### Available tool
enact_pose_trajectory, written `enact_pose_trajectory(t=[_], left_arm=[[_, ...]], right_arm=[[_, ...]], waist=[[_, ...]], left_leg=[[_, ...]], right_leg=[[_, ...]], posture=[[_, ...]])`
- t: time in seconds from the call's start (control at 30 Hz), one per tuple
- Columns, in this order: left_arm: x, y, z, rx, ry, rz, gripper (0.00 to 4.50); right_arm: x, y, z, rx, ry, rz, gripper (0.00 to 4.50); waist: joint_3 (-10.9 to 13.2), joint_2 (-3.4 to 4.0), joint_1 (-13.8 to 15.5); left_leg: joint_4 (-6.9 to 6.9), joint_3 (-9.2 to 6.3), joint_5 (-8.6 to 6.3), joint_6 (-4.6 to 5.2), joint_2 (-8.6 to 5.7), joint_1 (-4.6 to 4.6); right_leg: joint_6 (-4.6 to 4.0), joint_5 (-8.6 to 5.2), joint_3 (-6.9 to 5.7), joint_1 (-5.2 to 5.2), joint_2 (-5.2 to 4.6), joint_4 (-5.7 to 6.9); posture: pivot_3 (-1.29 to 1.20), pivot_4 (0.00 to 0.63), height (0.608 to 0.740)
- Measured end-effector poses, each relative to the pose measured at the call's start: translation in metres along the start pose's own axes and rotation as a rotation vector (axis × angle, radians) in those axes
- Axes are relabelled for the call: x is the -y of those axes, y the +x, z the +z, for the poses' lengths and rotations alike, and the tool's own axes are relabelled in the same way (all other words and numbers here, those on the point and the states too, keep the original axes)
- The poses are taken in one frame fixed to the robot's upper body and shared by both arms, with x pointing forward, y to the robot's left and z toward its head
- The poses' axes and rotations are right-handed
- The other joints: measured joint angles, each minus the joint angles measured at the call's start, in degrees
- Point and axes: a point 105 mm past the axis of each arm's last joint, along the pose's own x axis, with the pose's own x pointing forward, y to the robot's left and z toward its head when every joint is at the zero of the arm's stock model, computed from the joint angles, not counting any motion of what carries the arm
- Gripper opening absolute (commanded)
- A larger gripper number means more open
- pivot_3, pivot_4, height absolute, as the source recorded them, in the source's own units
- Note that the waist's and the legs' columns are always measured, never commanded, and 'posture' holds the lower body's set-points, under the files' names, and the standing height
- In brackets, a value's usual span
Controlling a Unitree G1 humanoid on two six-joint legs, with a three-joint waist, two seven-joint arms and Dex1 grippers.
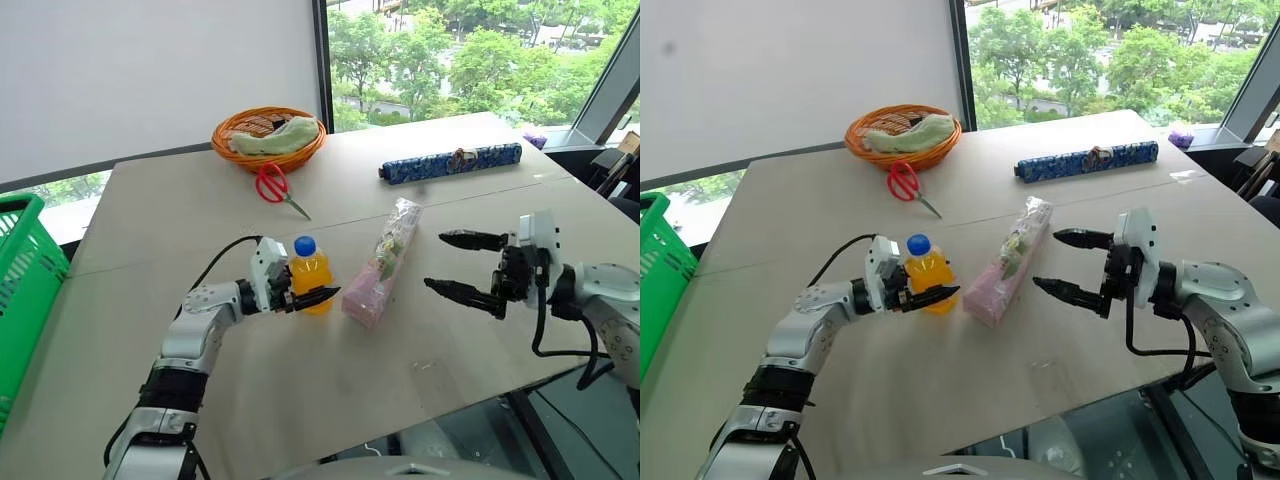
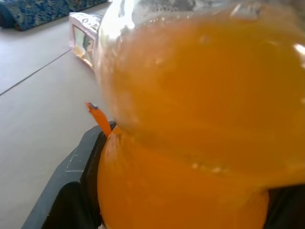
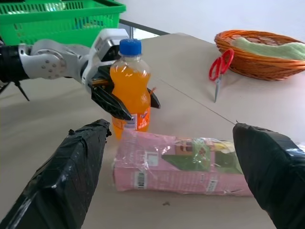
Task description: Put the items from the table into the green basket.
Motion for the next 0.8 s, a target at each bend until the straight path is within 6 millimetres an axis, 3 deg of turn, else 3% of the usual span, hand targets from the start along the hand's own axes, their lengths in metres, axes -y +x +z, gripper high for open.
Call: enact_pose_trajectory(t=[0.07,0.17,0.23,0.3,0.37,0.43,0.5,0.63,0.8], left_arm=[[-0.036,-0.003,0.011,0.019,0.0,0.216,3.06],[-0.096,-0.026,0.065,0.202,-0.021,0.578,3.06],[-0.115,-0.043,0.099,0.286,0.008,0.707,3.06],[-0.137,-0.068,0.131,0.339,0.035,0.871,3.06],[-0.161,-0.106,0.158,0.376,0.037,1.065,3.06],[-0.178,-0.161,0.185,0.411,0.08,1.29,3.06],[-0.183,-0.197,0.194,0.395,0.118,1.428,3.06],[-0.185,-0.28,0.191,0.242,0.179,1.755,3.06],[-0.172,-0.341,0.183,0.073,0.285,1.939,3.06]], right_arm=[[0.0,0.01,0.009,0.038,-0.022,0.009,4.5],[-0.001,0.028,0.029,0.116,-0.048,0.037,4.5],[-0.002,0.035,0.036,0.132,-0.053,0.048,4.5],[0.001,0.045,0.043,0.155,-0.036,0.042,4.5],[0.006,0.063,0.051,0.188,0.001,0.037,4.5],[0.008,0.083,0.064,0.23,0.021,0.033,4.5],[0.01,0.095,0.068,0.235,0.021,0.028,4.5],[0.013,0.124,0.078,0.221,0.003,0.017,4.5],[0.007,0.141,0.111,0.298,0.009,0.063,4.5]], waist=[[0.06,-0.07,-0.06],[0.21,-0.37,0.17],[0.16,-0.51,0.32],[0.17,-0.6,0.27],[0.26,-0.75,-0.07],[0.27,-0.76,-0.06],[0.26,-0.77,0.3],[0.32,-1.09,1.0],[0.19,-1.62,3.99]], left_leg=[[0.03,0.0,0.01,0.0,0.0,0.0],[0.05,-0.03,0.01,0.02,0.0,-0.16],[0.03,-0.03,-0.02,0.07,-0.01,-0.22],[0.03,-0.02,0.02,0.0,-0.03,-0.29],[0.0,0.02,0.05,-0.05,-0.04,-0.28],[-0.07,0.0,0.06,-0.08,-0.04,-0.2],[-0.11,-0.03,0.07,-0.1,-0.04,-0.21],[-0.08,-0.02,0.06,-0.12,-0.06,-0.24],[-0.09,-0.09,-0.09,-0.44,-0.06,-0.42]], right_leg=[[0.01,0.03,0.0,-0.01,0.02,0.04],[0.04,0.05,-0.02,-0.11,0.08,0.03],[0.06,0.04,-0.02,-0.11,0.1,-0.04],[0.07,0.04,-0.03,-0.16,0.11,-0.1],[0.07,0.04,0.0,-0.19,0.15,-0.08],[0.07,0.04,0.07,-0.23,0.22,-0.01],[0.07,0.04,0.05,-0.25,0.23,-0.02],[0.07,0.04,0.05,-0.28,0.2,0.0],[0.05,0.04,-0.11,-0.54,0.13,0.01]], posture=[[-0.3,0.0,0.74],[-0.27,0.0,0.74],[-0.25,0.0,0.74],[-0.21,0.0,0.74],[-0.19,0.0,0.74],[-0.17,0.0,0.74],[-0.15,0.0,0.74],[-0.13,0.0,0.74],[-0.06,0.0,0.74]])
